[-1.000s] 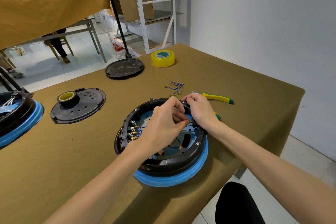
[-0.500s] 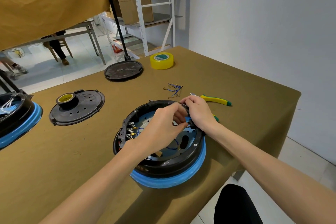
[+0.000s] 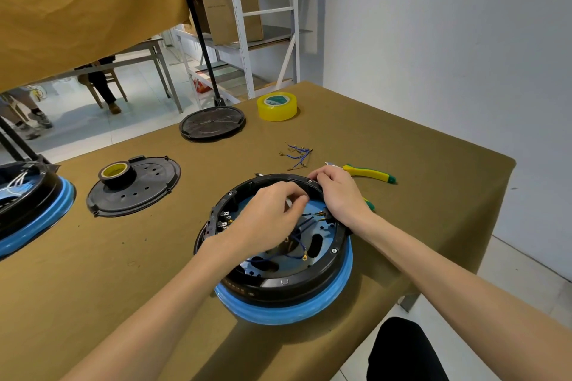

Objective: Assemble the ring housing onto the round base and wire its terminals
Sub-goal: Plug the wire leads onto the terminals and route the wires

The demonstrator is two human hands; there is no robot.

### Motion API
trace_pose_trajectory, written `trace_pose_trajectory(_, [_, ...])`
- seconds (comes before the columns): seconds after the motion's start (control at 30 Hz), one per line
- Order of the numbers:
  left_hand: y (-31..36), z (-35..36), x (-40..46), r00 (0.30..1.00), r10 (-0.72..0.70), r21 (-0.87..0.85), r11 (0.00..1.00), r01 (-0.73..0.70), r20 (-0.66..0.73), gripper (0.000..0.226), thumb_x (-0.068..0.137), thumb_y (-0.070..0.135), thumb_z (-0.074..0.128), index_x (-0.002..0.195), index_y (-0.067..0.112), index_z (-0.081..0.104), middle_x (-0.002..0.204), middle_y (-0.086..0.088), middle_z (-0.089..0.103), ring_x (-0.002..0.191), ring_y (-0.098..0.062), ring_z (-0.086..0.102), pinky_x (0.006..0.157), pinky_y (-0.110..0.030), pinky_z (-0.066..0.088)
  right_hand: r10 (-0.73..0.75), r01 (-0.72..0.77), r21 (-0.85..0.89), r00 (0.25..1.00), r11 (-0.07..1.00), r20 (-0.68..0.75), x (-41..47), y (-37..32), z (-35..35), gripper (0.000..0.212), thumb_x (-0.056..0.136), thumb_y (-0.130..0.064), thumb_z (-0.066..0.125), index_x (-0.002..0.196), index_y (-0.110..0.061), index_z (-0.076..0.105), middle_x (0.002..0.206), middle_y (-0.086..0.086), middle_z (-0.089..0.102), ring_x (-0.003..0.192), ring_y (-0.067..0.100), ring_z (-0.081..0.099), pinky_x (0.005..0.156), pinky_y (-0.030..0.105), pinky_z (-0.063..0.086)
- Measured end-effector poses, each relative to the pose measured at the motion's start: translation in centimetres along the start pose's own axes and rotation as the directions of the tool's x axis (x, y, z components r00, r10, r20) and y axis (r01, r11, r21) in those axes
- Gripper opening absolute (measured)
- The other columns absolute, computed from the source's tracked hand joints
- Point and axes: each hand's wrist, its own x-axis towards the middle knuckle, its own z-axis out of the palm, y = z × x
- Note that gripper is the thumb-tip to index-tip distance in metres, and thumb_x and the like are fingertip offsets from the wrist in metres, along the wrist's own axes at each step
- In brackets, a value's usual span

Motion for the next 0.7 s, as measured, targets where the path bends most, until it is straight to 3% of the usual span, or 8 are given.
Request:
trace_pose_trajectory(0.07, [-0.3,-0.4,0.7,0.996,-0.026,0.098,0.995,0.019,0.080,0.020,0.105,0.032,0.055,0.113,0.030,0.073,0.094,0.023,0.064,0.087,0.001,0.057,0.088,-0.029,0.043,0.001,-0.001,-0.006,1.000,1.000,-0.004,0.0,0.0,0.0,0.033,0.107,-0.017,0.038,0.095,-0.022,0.068,0.087,-0.003,0.065,0.076,0.013,0.058,0.065,0.027,0.045])
trace_pose_trajectory(0.13, [-0.3,-0.5,1.1,0.987,-0.044,0.201,0.979,0.012,0.153,0.016,0.102,0.039,0.060,0.102,0.036,0.075,0.092,0.021,0.069,0.090,-0.002,0.057,0.095,-0.036,0.034,0.003,-0.003,-0.008,1.000,1.000,-0.005,0.1,0.0,0.0,0.033,0.106,-0.017,0.038,0.096,-0.022,0.068,0.086,-0.004,0.064,0.074,0.012,0.055,0.063,0.027,0.044])
trace_pose_trajectory(0.33, [-0.4,-0.6,2.3,0.986,0.014,0.172,0.984,-0.043,0.165,0.013,0.097,0.038,0.067,0.087,0.034,0.076,0.082,0.016,0.070,0.077,0.003,0.052,0.097,-0.038,0.030,0.001,-0.001,0.017,1.000,1.000,-0.012,-0.2,-0.2,-0.1,0.032,0.105,-0.013,0.039,0.095,-0.020,0.068,0.087,-0.009,0.062,0.077,0.004,0.055,0.068,0.023,0.044])
trace_pose_trajectory(0.43, [-0.5,-0.5,2.5,0.987,0.080,0.164,0.981,-0.102,0.136,0.014,0.097,0.035,0.067,0.089,0.033,0.078,0.084,0.019,0.068,0.083,0.000,0.055,0.096,-0.037,0.030,0.008,-0.008,0.030,1.000,1.000,-0.003,0.0,-0.2,0.0,0.032,0.105,-0.013,0.039,0.095,-0.019,0.069,0.087,-0.006,0.064,0.079,0.011,0.058,0.069,0.030,0.047])
trace_pose_trajectory(0.5, [-0.5,-0.2,2.3,0.987,0.105,0.155,0.980,-0.124,0.124,0.013,0.097,0.034,0.068,0.091,0.033,0.079,0.083,0.021,0.064,0.085,-0.005,0.056,0.092,-0.037,0.030,0.011,-0.011,0.033,1.000,0.999,-0.005,0.1,-0.1,0.1,0.032,0.105,-0.013,0.039,0.094,-0.020,0.068,0.085,-0.007,0.063,0.077,0.009,0.057,0.068,0.027,0.046])
trace_pose_trajectory(0.7, [-1.0,0.4,1.3,0.987,0.142,0.008,0.990,-0.143,0.078,0.013,0.096,0.026,0.072,0.104,0.029,0.082,0.085,0.011,0.067,0.082,-0.011,0.062,0.083,-0.039,0.051,-0.011,0.011,-0.002,1.000,1.000,-0.005,0.1,0.2,0.0,0.032,0.106,-0.015,0.039,0.095,-0.023,0.067,0.087,-0.009,0.062,0.073,0.001,0.053,0.064,0.016,0.042])
